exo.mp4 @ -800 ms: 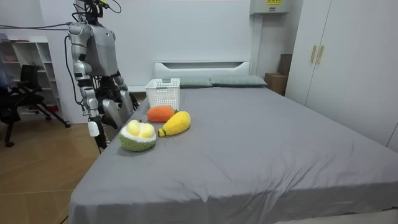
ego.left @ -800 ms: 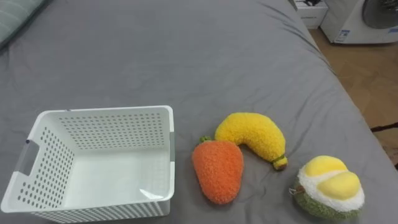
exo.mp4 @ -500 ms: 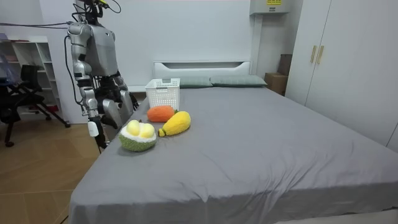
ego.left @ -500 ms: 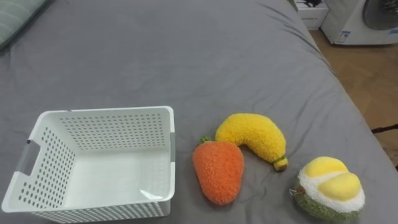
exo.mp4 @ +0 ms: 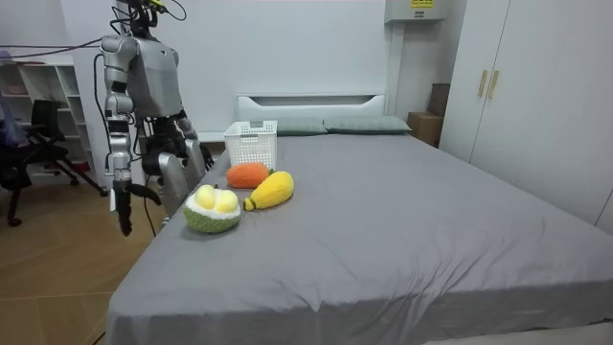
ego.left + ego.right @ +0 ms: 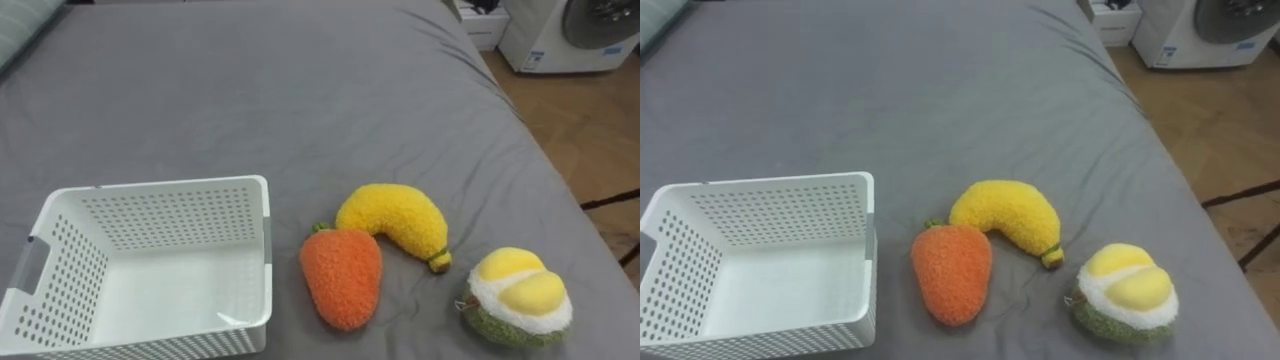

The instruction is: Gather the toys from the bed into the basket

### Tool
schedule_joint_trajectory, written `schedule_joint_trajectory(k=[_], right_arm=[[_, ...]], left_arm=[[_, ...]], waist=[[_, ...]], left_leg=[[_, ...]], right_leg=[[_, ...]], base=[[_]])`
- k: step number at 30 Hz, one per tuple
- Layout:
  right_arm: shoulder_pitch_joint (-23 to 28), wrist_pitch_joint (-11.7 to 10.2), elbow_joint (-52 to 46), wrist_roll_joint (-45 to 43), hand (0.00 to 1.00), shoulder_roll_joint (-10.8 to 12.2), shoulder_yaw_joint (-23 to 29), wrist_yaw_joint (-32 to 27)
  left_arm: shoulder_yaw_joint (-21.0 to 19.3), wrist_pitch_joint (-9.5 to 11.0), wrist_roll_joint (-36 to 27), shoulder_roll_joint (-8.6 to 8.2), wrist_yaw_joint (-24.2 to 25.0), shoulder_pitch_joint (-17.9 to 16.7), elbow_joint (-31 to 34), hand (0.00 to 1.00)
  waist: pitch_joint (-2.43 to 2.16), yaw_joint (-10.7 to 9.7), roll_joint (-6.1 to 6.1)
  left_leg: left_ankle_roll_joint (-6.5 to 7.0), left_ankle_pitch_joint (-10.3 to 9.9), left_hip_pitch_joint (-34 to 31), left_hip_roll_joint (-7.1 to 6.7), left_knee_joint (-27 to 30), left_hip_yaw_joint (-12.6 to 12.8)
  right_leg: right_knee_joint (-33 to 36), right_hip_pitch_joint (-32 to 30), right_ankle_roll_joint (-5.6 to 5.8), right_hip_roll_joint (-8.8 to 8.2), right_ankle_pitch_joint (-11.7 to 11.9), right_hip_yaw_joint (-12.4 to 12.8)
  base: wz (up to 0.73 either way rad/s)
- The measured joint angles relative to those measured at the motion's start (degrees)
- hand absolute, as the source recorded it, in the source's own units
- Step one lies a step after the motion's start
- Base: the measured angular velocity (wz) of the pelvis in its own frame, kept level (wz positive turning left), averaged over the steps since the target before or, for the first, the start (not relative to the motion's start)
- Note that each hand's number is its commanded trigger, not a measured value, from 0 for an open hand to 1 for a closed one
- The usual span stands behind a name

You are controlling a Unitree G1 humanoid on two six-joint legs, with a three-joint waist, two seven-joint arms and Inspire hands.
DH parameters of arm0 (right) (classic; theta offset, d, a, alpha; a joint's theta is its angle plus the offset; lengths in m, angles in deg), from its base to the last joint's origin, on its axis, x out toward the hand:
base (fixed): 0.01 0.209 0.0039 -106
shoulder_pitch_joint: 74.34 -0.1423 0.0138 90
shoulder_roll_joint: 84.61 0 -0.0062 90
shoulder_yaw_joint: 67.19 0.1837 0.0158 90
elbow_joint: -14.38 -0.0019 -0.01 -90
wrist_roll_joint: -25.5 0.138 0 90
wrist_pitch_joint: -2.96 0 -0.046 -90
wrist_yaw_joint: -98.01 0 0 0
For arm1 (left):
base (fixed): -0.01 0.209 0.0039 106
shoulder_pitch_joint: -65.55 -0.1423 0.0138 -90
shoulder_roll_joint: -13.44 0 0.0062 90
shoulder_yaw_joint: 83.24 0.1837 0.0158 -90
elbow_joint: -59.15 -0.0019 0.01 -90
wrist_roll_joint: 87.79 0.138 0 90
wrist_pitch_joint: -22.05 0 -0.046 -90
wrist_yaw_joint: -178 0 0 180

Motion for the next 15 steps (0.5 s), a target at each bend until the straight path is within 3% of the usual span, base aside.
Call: schedule_joint_trajectory(k=[3, 6, 11, 15], right_arm=[[0.72, 0.01, -0.79, 0.73, 0.0, -0.86, 2.38, -3.32], [0.46, 0.39, -4.55, -0.87, 0.0, -3.1, 8.62, -9.23], [-2.29, -0.01, -12.01, -8.47, 0.0, -7.75, 10.51, -16.88], [-4.74, -0.4, -17.55, -15.28, 0.0, -9.43, 10.35, -21.24]], left_arm=[[-0.48, -0.34, 0.01, 0.75, 0.47, -0.11, -0.01, 0.0], [-1.71, -1.25, 0.04, 1.65, 0.53, -0.22, 0.17, 0.0], [-2.43, -2.34, 3.53, 1.87, 0.64, -0.23, 0.18, 0.0], [-2.0, -2.37, 4.26, 2.38, 1.09, -0.32, 0.46, 0.0]], waist=[[-0.12, -0.31, -0.87], [-0.05, -1.51, -1.87], [0.0, -1.5, -2.14], [-0.11, -1.34, -2.48]], left_leg=[[-0.01, -0.01, -0.44, 0.05, 0.06, 0.46], [0.04, 0.01, -0.81, -0.04, 0.22, 0.61], [0.04, 0.0, -0.85, 0.1, 0.14, 1.55], [0.01, 0.01, -1.07, 0.18, 0.34, 1.49]], right_leg=[[0.27, -0.84, -0.07, 0.05, 0.01, 0.48], [0.96, -1.48, 0.05, -0.02, 0.27, 0.44], [1.07, -1.84, 0.04, 0.13, 0.3, 1.58], [0.96, -1.97, 0.04, 0.15, 0.3, 1.35]], base=[[-0.09], [-0.03], [-0.09], [0.02]])
